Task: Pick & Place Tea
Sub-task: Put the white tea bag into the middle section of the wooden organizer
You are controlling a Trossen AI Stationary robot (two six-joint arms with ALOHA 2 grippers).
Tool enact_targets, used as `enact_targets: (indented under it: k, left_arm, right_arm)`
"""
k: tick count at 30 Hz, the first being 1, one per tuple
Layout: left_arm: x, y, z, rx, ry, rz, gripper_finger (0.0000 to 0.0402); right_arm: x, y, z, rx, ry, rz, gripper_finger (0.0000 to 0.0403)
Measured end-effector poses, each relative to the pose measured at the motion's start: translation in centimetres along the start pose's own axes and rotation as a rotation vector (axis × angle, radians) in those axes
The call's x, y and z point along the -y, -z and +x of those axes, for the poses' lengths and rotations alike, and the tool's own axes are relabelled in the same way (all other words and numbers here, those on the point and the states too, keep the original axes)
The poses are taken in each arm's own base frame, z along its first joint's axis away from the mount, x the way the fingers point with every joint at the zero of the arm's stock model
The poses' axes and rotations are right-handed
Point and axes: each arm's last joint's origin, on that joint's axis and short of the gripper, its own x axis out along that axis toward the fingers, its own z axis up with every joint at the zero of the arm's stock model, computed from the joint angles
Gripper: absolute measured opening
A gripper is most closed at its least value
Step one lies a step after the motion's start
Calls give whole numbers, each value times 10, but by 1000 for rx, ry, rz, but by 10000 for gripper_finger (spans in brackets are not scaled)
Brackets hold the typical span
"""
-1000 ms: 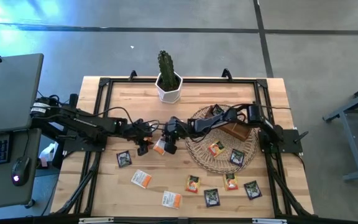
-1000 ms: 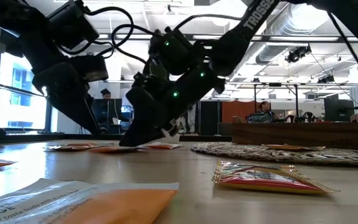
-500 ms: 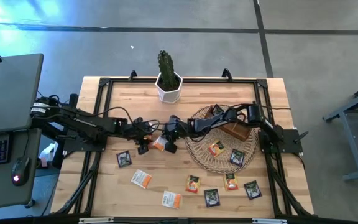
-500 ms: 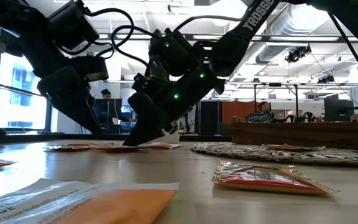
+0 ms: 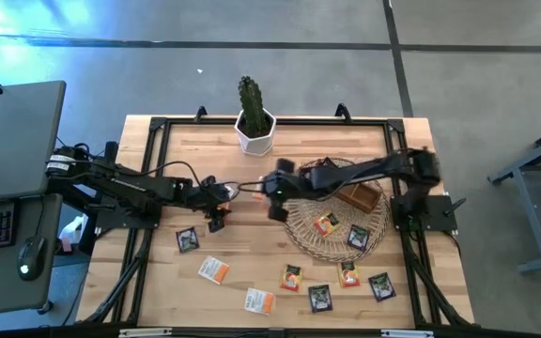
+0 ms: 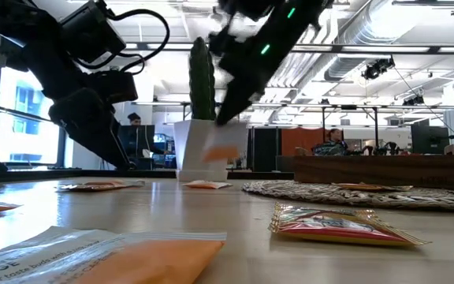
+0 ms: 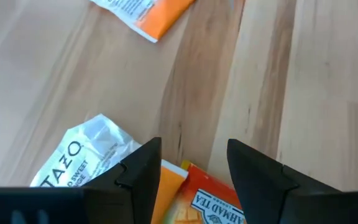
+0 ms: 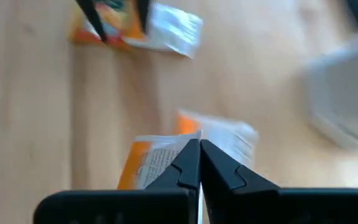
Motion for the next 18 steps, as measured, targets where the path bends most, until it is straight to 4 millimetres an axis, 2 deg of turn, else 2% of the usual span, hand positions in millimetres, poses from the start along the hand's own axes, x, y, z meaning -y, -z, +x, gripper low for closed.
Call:
enact_targets:
  k: [5,10,13,18]
  left_arm:
    - [0,0,0,7,-19,-1,182]
    - [-1,0,0,9,-23,-1,182]
    - [-1,-1,0,10,-22,-1,182]
    - [-1,-1,0,10,-23,-1,182]
  right_arm:
    - [4,13,-67,-139,259,-34,2]
    - [8,40,-106,-328,369,-27,1]
    - [11,57,-114,-360,439,40,1]
    - [18,98,-108,-423,507,56,1]
